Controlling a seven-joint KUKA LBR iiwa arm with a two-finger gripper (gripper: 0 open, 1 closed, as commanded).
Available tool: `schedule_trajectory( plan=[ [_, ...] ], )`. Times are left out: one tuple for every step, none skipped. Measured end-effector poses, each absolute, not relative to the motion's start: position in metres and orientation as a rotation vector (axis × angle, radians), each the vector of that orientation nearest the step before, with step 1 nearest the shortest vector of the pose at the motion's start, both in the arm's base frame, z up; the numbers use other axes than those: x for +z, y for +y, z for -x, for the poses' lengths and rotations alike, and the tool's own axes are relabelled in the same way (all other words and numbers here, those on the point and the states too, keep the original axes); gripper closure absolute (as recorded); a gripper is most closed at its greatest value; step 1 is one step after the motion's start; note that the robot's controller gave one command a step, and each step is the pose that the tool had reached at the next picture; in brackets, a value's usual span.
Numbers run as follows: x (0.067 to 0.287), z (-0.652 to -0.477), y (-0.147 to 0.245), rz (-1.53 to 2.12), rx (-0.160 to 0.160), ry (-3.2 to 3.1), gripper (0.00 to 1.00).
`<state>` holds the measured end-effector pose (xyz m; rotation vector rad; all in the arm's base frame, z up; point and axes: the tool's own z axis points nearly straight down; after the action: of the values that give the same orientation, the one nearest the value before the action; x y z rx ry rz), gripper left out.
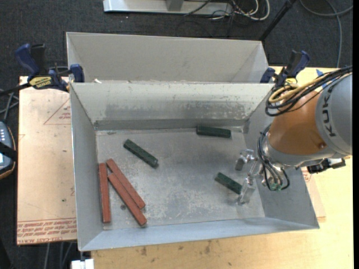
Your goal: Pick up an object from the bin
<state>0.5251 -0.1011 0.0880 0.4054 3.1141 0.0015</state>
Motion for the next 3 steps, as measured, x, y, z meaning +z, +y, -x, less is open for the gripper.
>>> schedule_trajectory(
  plan=[
    [0.07, -0.528, -0.079, -0.399, 0.001, 3.115, 1.0],
    [0.07, -0.528, -0.079, -0.399, 0.001, 3.115, 1.0],
    [0.224, -0.558, -0.073, -0.45, 0.001, 3.104, 1.0]
  ],
)
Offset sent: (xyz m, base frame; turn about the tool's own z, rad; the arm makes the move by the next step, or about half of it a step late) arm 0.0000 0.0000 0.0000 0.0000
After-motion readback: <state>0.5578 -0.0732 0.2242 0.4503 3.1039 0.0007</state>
